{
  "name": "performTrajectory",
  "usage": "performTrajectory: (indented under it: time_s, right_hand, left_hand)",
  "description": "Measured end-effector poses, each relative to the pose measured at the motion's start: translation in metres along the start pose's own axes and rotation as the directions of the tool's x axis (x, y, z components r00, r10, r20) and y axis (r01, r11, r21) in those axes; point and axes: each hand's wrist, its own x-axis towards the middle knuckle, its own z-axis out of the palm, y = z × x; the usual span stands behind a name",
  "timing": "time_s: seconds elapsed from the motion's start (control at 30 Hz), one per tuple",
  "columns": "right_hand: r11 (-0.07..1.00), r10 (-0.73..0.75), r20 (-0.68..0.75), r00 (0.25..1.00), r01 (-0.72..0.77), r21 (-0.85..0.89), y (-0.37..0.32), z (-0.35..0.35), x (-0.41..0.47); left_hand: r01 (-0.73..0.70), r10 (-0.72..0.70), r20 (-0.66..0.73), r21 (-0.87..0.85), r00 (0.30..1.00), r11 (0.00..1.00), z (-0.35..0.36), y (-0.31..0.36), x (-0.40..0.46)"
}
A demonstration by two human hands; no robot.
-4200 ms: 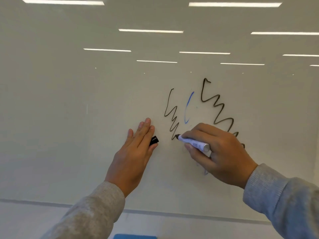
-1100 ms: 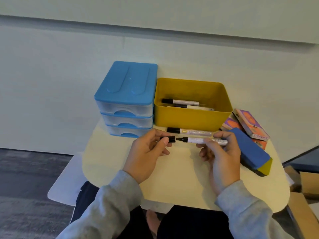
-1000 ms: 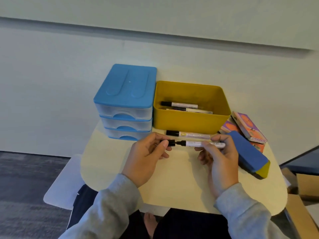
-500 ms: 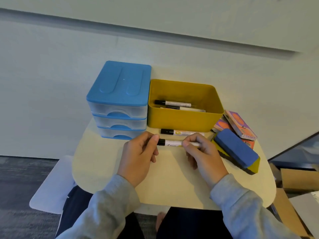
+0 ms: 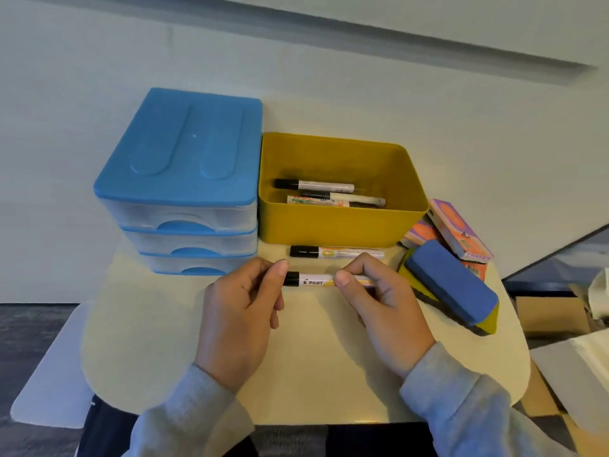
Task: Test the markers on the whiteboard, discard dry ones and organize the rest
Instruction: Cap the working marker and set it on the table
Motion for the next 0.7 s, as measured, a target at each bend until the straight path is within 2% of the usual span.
performTrajectory:
  time_s: [0.2, 0.5, 0.6, 0.7]
  right_hand:
    - [0.997, 0.039, -0.076, 0.996, -0.044, -0.071, 0.0, -0.001, 0.005]
    - [0.991, -0.005, -0.116, 0.993, -0.01, -0.134, 0.008, 0.009, 0.006]
    - [0.989, -0.022, -0.084, 0.996, 0.01, -0.145, 0.007, 0.006, 0.006]
    - [0.982, -0.05, -0.071, 0.996, 0.036, -0.186, 0.01, 0.002, 0.007]
  left_hand:
    - [-0.011, 0.008, 0.047, 0.065, 0.999, 0.998, 0.001, 0.003, 0.006]
    - [0.072, -0.071, 0.155, -0.001, 0.985, 0.997, -0.006, -0.005, 0.012]
    - [0.1, -0.099, 0.143, -0.005, 0.985, 0.995, -0.005, -0.001, 0.01]
    - [0.058, -0.065, 0.11, 0.064, 0.992, 0.996, -0.003, 0.0, 0.006]
